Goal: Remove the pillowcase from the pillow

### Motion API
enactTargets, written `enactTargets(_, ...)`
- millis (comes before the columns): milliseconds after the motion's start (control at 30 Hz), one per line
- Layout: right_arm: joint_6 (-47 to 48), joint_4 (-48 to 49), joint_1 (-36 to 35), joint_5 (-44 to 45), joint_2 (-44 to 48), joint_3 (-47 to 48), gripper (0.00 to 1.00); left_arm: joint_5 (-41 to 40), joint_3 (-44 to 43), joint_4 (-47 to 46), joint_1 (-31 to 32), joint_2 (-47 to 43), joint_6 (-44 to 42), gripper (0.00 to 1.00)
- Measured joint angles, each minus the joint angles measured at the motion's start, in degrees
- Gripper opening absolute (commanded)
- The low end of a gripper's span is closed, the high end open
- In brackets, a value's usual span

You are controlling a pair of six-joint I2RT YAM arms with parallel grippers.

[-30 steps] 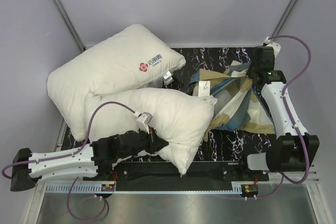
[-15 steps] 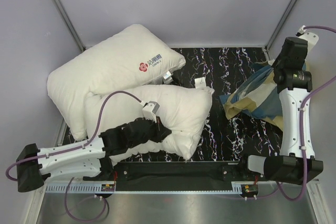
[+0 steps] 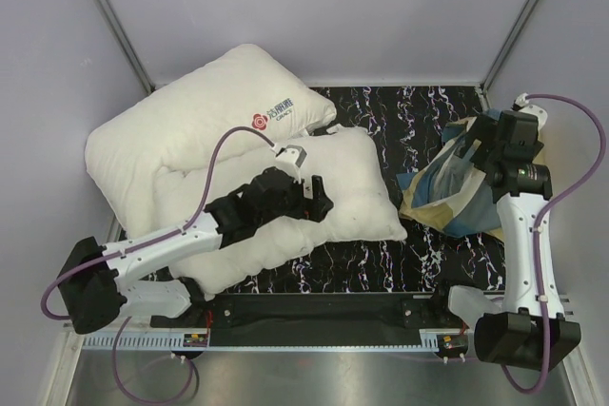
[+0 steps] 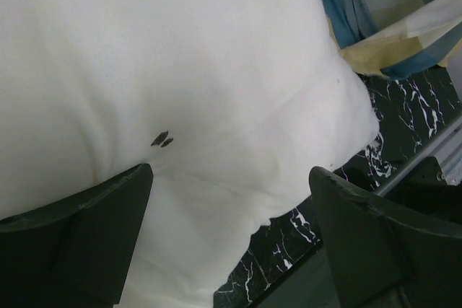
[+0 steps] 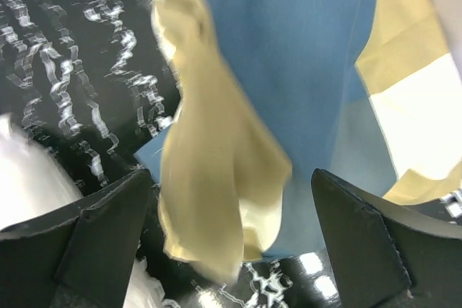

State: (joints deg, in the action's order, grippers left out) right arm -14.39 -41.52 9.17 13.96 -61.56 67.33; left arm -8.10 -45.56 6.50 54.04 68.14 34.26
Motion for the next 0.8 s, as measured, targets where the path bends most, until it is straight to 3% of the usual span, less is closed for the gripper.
enactTargets(367,-2.5,-1.8,0.0,-18.1,11.6,4.2,1.0,-4.1,-18.3,15.5,-2.7,0.7,-7.8,0.99)
enactTargets(600,-4.1,-1.7,0.0,-29.7,17.6,7.0,1.0,-11.2,-28.2,24.3,-2.8,-8.3,-10.3,0.99)
enactTargets(800,-5.3,-1.6,0.0,-35.2,22.1,4.2,1.0,-20.3,-29.2,32.4,-2.8,-16.9,-10.9,0.99)
